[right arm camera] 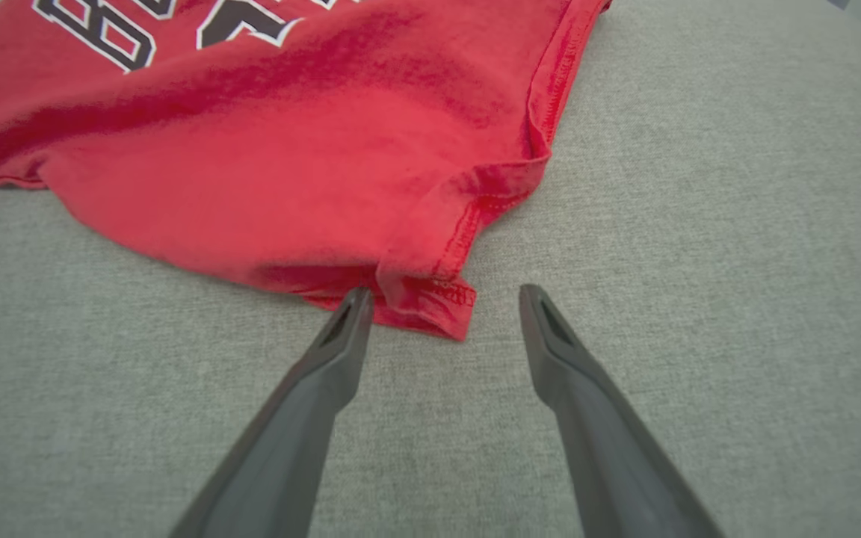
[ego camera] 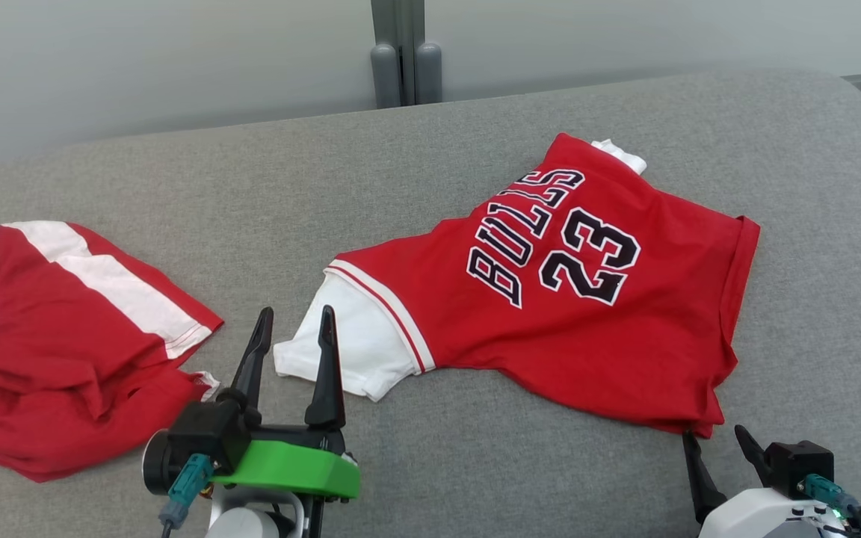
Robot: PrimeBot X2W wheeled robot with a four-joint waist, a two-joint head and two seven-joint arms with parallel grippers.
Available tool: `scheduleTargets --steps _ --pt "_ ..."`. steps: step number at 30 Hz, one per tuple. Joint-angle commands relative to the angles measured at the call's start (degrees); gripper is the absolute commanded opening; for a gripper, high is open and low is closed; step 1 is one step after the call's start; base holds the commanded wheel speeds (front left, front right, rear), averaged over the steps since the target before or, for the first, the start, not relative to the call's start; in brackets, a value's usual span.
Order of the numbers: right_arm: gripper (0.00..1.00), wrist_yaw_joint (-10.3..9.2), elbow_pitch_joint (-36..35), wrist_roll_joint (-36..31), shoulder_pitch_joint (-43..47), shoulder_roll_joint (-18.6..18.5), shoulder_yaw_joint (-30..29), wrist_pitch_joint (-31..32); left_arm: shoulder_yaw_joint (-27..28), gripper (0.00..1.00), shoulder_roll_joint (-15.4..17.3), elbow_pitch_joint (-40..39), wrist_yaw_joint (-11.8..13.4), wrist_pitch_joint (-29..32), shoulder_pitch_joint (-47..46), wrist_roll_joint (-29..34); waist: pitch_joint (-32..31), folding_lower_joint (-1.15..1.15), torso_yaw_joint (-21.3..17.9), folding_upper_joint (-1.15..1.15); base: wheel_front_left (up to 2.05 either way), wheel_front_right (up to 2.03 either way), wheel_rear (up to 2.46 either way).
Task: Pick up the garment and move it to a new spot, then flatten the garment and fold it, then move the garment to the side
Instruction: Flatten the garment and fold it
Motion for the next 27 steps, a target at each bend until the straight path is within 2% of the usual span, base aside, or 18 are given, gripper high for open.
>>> scheduleTargets --steps 1,17,27 --pt "1.0 -0.06 0.41 -0.3 -0.72 0.4 -0.13 0.38 -0.09 1.0 0.27 0.08 0.02 0.02 -1.05 -0.27 0.19 0.0 -0.1 0.0 0.0 0.0 0.0" --pt "1.0 -0.07 6.66 -3.35 -6.03 -1.03 2.42 -1.13 0.01 1.0 0.27 0.62 0.44 0.02 -2.01 -0.24 1.46 0.0 1.92 0.0 0.0 0.0 0.0" --pt "1.0 -0.07 3.86 -2.1 -4.48 -0.93 4.56 -2.67 0.4 1.0 0.27 1.4 0.29 0.02 -1.2 -0.29 0.7 0.0 0.77 0.0 0.0 0.0 0.0"
